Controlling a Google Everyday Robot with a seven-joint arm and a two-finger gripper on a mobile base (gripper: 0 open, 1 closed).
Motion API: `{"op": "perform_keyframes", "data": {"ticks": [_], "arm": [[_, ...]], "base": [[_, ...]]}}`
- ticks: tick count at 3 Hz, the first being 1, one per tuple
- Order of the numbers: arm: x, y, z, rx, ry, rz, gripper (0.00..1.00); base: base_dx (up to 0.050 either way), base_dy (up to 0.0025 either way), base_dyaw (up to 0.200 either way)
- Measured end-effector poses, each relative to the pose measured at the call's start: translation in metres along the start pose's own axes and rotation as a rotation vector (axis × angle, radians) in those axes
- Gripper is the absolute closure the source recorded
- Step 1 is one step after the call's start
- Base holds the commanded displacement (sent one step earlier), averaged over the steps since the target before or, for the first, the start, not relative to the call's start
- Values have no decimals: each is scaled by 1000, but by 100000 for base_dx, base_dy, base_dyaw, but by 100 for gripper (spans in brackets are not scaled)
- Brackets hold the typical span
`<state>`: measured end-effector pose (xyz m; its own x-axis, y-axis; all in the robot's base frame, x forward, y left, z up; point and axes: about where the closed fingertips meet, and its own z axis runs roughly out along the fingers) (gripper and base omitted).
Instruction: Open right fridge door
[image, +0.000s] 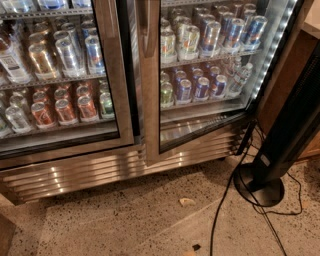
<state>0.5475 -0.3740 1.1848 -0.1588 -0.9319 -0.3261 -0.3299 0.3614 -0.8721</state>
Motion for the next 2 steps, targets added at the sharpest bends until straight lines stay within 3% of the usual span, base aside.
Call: {"op": "perform_keyframes", "data": {"ticks": [1,2], "arm": [[4,-19,-30,101,49,7,0],[4,-19,-30,101,49,7,0]], "base": [[0,0,0],[0,0,0]]}}
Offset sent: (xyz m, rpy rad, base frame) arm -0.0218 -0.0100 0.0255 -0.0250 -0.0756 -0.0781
